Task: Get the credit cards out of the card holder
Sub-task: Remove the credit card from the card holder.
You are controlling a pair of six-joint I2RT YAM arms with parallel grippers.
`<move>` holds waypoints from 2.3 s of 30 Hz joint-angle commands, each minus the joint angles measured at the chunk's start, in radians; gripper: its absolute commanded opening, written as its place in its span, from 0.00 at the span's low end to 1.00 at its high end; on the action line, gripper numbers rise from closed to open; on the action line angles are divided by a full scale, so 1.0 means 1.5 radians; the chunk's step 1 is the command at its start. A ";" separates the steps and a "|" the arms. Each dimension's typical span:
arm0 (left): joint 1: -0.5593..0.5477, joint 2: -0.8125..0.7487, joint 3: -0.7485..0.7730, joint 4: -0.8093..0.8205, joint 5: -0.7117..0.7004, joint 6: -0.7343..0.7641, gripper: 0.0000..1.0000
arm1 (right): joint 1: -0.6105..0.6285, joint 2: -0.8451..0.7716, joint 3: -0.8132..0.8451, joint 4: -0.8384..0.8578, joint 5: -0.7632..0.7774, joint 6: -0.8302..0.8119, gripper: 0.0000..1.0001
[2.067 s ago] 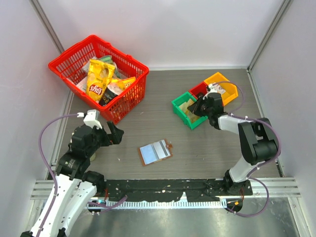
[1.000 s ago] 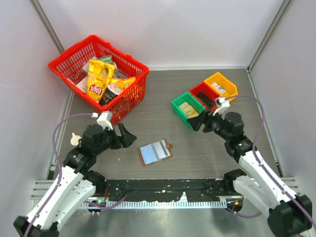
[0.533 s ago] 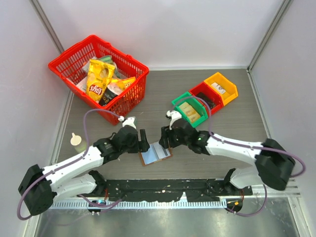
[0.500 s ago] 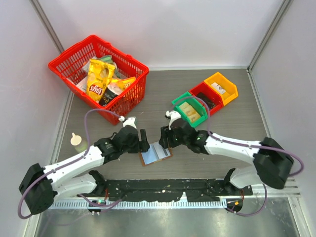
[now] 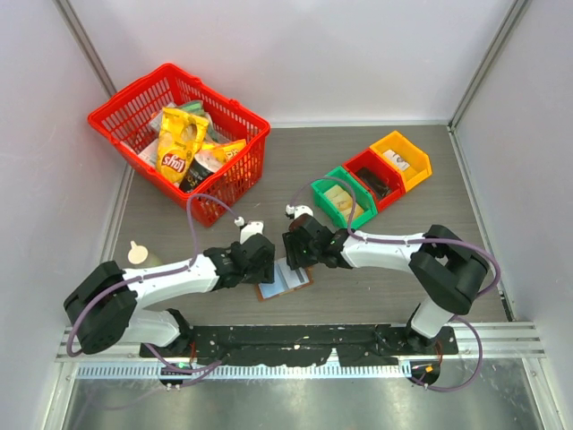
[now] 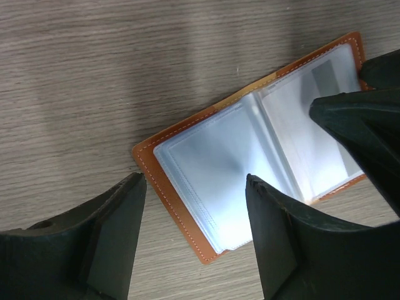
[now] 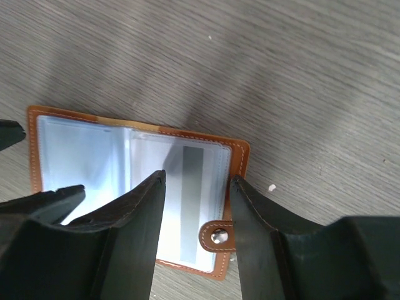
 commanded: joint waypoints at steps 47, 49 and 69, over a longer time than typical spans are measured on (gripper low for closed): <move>-0.028 -0.011 -0.028 0.046 -0.034 -0.063 0.29 | 0.015 -0.089 -0.011 -0.011 -0.115 0.013 0.39; -0.028 -0.009 -0.028 0.046 -0.033 -0.063 0.29 | 0.015 -0.095 -0.011 -0.029 -0.078 0.015 0.43; -0.028 -0.001 -0.028 0.055 -0.020 -0.062 0.27 | 0.020 -0.073 0.009 -0.074 0.045 0.010 0.56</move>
